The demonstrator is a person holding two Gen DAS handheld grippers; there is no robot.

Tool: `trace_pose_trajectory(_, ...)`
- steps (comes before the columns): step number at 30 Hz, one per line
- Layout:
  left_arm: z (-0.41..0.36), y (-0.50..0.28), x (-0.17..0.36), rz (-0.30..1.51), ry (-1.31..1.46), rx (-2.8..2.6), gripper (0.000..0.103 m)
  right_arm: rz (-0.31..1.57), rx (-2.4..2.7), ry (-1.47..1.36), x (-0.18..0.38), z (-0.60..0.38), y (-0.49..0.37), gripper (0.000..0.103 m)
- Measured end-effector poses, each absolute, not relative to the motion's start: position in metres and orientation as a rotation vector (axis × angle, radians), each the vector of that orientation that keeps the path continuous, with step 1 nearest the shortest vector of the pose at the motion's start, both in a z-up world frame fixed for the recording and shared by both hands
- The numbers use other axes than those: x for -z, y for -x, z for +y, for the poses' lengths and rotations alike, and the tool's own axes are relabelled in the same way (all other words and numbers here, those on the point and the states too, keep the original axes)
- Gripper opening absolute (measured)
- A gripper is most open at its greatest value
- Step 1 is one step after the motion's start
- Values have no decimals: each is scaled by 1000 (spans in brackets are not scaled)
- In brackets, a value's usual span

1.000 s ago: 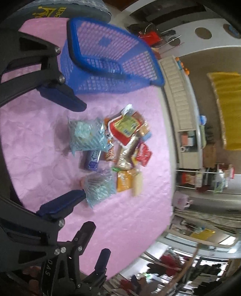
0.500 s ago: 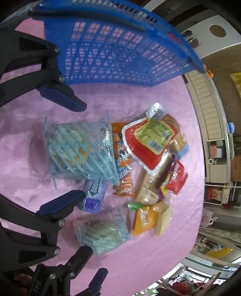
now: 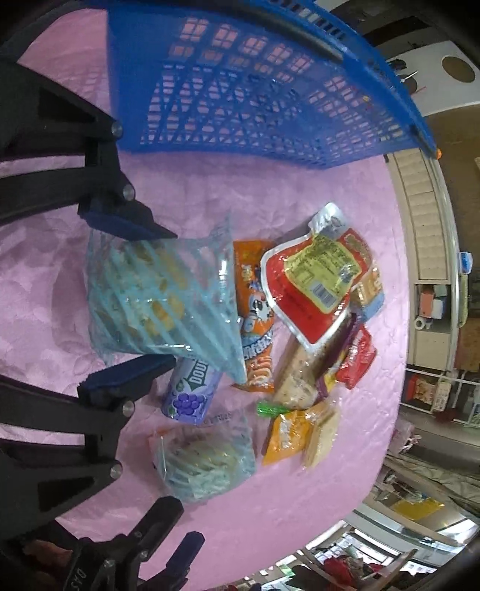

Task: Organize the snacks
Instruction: 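Grasp a light blue striped snack bag with the left tool while the right tool grasps another light blue bag, then carry both bags over the blue basket and open both tools to drop them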

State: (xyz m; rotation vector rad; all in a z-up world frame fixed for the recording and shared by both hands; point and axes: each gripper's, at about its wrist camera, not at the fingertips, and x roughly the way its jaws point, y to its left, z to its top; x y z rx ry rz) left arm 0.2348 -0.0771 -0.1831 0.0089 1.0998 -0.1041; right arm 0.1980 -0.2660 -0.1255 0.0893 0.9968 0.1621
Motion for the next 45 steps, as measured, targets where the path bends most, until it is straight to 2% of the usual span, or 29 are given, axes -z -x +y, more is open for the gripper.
trace_pose_trajectory(16,-84,-234,177,1030,-80,110,55,1027,-208,-32,138,-229,-217,93)
trace_pose_trajectory(18,-84,-235,176,1032,-78,114,55,1018,-148,52,141,-222,-221,80)
trace_pose_trajectory(21,-84,-236,177,1033,-62,128,55,1024,-160,25,145,-222,-227,74)
trace_pose_trajectory(25,-85,-238,179,1032,-60,125,55,1046,-168,11,156,-220,-237,74)
trace_pose_trajectory(28,-85,-239,179,1035,-50,123,55,1022,-171,20,154,-219,-236,66)
trace_pose_trajectory(34,-84,-220,165,1020,-42,134,54,951,-175,12,128,-225,-211,63)
trace_pose_trajectory(45,-69,-147,88,880,34,204,54,885,-202,-32,59,-223,-138,63)
